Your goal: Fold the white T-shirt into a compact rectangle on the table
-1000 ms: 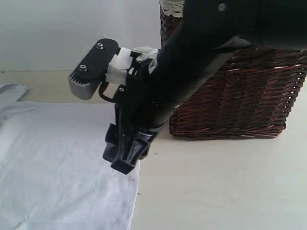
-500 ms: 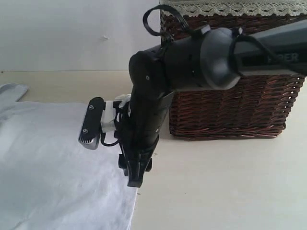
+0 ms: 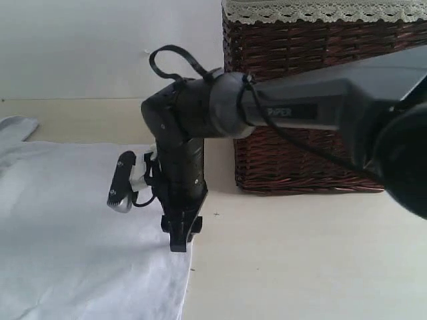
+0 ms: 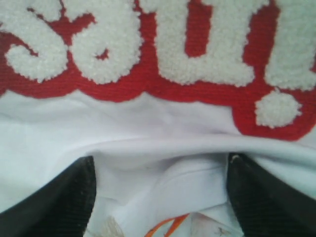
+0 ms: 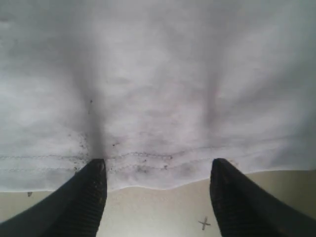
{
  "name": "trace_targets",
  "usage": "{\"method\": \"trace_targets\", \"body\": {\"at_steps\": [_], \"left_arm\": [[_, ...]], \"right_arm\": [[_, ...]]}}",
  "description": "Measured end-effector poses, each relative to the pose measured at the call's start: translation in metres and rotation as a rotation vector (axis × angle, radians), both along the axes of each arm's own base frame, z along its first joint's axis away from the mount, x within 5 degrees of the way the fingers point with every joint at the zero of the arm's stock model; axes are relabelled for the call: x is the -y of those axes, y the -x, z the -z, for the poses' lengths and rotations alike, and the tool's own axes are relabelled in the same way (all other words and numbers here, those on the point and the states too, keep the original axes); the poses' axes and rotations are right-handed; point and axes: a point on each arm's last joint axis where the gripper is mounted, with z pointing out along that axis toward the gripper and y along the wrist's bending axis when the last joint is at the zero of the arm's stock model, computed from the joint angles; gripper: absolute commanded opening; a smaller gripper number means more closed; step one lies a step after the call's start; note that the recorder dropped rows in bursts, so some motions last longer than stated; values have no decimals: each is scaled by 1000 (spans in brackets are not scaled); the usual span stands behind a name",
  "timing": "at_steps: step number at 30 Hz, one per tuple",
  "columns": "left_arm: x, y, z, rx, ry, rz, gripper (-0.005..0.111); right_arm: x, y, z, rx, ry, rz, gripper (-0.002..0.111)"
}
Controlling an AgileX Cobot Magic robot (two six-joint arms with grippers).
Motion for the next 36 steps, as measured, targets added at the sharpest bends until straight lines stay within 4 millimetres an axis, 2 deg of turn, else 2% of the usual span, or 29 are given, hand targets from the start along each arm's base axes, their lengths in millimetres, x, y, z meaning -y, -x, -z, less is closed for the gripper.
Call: {"method": "trace_targets", "body": {"at_steps": [2, 9, 13, 18, 20, 26, 34, 36], "left_arm": [[0, 0, 0, 0, 0, 0, 71], [0, 0, 0, 0, 0, 0, 71], [0, 0, 0, 0, 0, 0, 71], [0, 0, 0, 0, 0, 0, 71], [0, 0, 0, 0, 0, 0, 71], [0, 0, 0, 2, -1, 0, 71], [0, 0, 0, 3, -1, 0, 71], [0, 0, 0, 3, -1, 0, 71]], "right_arm": [[0, -1, 10, -19, 21, -1, 62], [1, -5, 9, 8, 51, -19, 62], [2, -8, 1, 15, 81, -22, 62], [-6, -10, -21, 33, 3, -31, 62], [-8, -12, -23, 42, -15, -33, 62], [-9, -12, 10, -19, 26, -38, 62], [-8, -12, 11, -23, 44, -45, 62], [-7, -13, 11, -19, 56, -48, 57]]}}
